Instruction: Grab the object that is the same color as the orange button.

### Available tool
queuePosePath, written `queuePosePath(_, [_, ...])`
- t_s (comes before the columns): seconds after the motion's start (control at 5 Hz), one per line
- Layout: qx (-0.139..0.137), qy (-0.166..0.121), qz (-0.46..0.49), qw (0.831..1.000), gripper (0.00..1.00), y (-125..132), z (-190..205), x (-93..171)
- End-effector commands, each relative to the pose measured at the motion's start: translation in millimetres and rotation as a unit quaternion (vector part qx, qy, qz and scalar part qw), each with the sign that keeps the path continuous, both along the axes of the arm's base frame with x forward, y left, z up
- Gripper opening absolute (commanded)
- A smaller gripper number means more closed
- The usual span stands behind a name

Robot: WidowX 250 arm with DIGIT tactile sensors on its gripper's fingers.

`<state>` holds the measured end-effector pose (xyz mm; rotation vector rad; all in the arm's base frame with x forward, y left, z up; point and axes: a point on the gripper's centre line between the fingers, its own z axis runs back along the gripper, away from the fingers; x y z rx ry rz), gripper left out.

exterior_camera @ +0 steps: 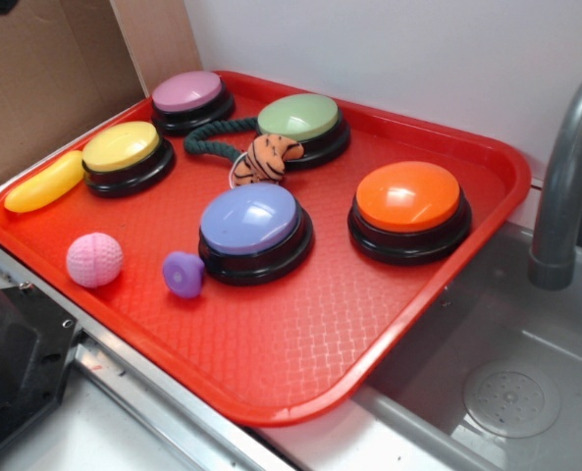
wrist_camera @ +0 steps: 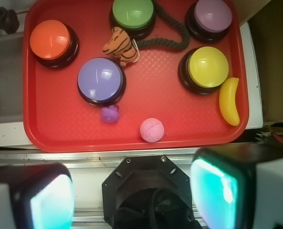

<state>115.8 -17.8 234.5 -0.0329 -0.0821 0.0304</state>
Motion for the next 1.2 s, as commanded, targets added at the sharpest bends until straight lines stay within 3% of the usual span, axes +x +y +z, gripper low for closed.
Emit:
queuePosePath(0.0, [0.0, 0.0, 0.0, 1.0, 1.0, 0, 0, 0])
queuePosePath(0.2, [-0.028, -0.001, 0.026, 0.999, 1.0, -3, -13, 21])
queuePosePath(0.6, [-0.059, -0.044, 0.15, 0.986, 1.0, -1, -40, 63])
queuePosePath(1.0, [-0.048, -0.055, 0.273, 0.959, 1.0, 5, -76, 103])
